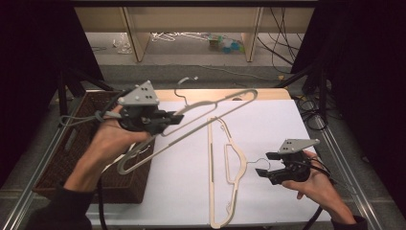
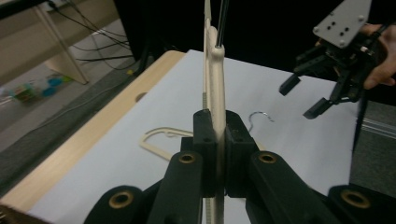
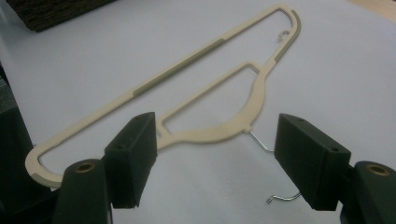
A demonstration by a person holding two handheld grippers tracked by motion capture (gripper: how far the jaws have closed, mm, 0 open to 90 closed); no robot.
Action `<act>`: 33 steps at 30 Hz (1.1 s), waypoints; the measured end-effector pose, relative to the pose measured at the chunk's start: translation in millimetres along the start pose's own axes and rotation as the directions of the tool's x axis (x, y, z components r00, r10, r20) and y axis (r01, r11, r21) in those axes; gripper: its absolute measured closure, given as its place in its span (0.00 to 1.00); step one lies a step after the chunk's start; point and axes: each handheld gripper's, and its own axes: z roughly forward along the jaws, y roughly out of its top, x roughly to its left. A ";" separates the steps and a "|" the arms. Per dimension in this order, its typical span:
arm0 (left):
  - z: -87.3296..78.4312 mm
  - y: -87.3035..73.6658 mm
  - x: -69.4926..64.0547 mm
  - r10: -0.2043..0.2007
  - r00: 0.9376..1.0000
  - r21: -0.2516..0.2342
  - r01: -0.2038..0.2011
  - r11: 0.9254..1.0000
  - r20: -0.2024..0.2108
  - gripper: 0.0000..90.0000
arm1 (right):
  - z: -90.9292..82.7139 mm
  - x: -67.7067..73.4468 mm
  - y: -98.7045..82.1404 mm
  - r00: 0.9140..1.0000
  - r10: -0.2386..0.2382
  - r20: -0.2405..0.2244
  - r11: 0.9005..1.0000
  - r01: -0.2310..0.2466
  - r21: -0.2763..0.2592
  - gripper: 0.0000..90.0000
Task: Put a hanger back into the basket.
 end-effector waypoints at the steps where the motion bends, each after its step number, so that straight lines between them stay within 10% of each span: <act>1: -6.5 0.5 3.5 0.005 1.000 0.000 -0.006 1.000 -0.015 0.95 | 0.4 -0.4 -0.1 1.000 -0.005 0.001 1.000 0.005 -0.003 0.34; 8: -42.8 -20.2 33.6 -0.029 0.990 0.029 0.033 0.999 -0.137 0.95 | 0.9 -0.1 -2.7 1.000 0.004 0.002 1.000 -0.004 0.005 0.34; 15: -64.8 -57.0 60.8 -0.043 0.967 0.060 0.059 0.996 -0.249 0.95 | 7.3 2.8 -5.6 1.000 0.013 -0.021 1.000 -0.012 0.029 0.33; 19: -70.4 -77.6 75.6 -0.011 0.959 0.127 0.049 0.991 -0.282 0.95 | 9.4 4.2 -6.0 1.000 0.004 -0.026 0.999 -0.003 0.032 0.31; 28: -76.6 -115.5 98.7 -0.096 0.923 0.075 0.133 0.988 -0.372 0.95 | 13.7 5.8 -9.0 1.000 0.009 -0.024 0.999 -0.008 0.034 0.31; 33: -81.7 -130.8 106.5 -0.088 0.918 0.089 0.132 0.987 -0.386 0.95 | 12.4 4.8 -9.5 0.999 0.010 -0.032 0.999 -0.009 0.050 0.31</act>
